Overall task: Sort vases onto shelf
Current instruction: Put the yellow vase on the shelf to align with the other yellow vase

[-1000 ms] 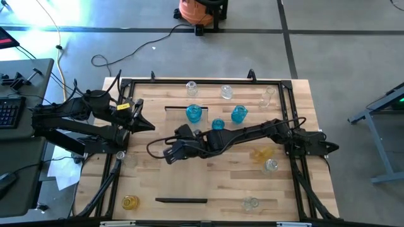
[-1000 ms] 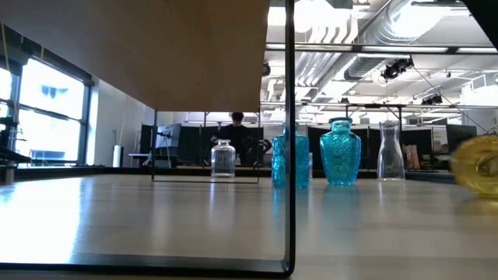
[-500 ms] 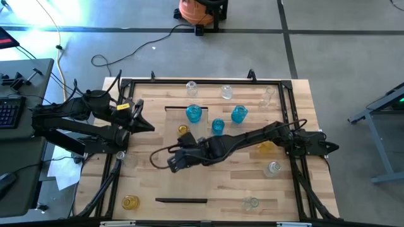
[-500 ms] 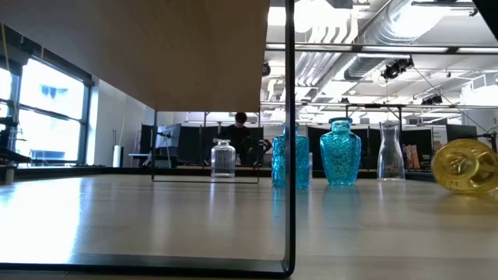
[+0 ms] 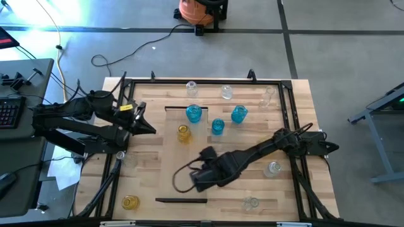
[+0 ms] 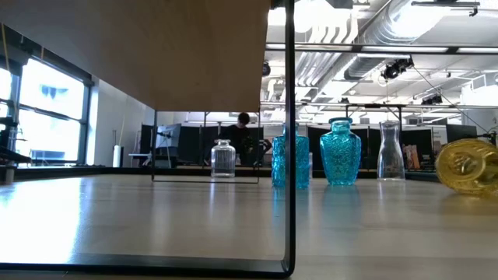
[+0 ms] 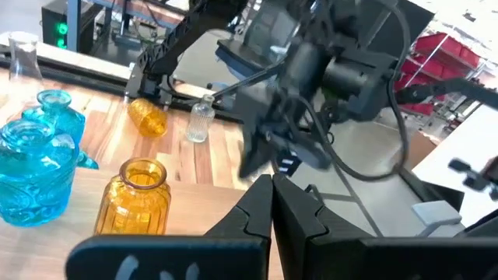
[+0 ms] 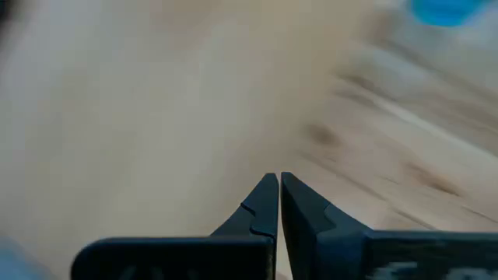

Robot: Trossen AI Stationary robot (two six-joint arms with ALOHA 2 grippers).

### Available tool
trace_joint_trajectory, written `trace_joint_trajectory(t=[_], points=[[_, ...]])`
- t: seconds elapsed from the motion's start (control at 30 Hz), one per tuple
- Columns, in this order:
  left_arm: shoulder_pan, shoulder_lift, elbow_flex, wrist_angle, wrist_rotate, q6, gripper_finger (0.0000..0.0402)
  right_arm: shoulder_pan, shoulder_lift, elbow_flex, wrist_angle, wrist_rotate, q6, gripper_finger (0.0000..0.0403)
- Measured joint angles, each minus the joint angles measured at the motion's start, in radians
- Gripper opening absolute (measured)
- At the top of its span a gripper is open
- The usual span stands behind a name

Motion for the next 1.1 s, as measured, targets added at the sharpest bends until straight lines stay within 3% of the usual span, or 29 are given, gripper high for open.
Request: trace_joint_trajectory(t=[0.07,0.23,0.47,0.57,1.1], points=[[0.000,0.021,0.000,0.008,-0.001,0.000,0.0000,0.008,-0.017,0.000,-0.101,0.002,0.043,0.0000],[0.000,0.071,0.000,0.040,-0.003,0.000,0.0000,-0.007,-0.047,-0.032,-0.091,-0.008,-0.049,0.0000],[0.000,0.105,-0.001,0.087,-0.002,0.000,0.0000,-0.054,-0.045,-0.252,-0.088,-0.253,-0.167,0.0000],[0.000,0.105,-0.001,0.085,-0.002,-0.007,0.0000,-0.047,-0.042,-0.321,-0.088,-0.308,-0.157,0.0000],[0.000,0.099,-0.001,0.084,-0.002,0.010,0.0000,0.046,-0.067,-0.343,-0.086,-0.291,0.082,0.0000]])
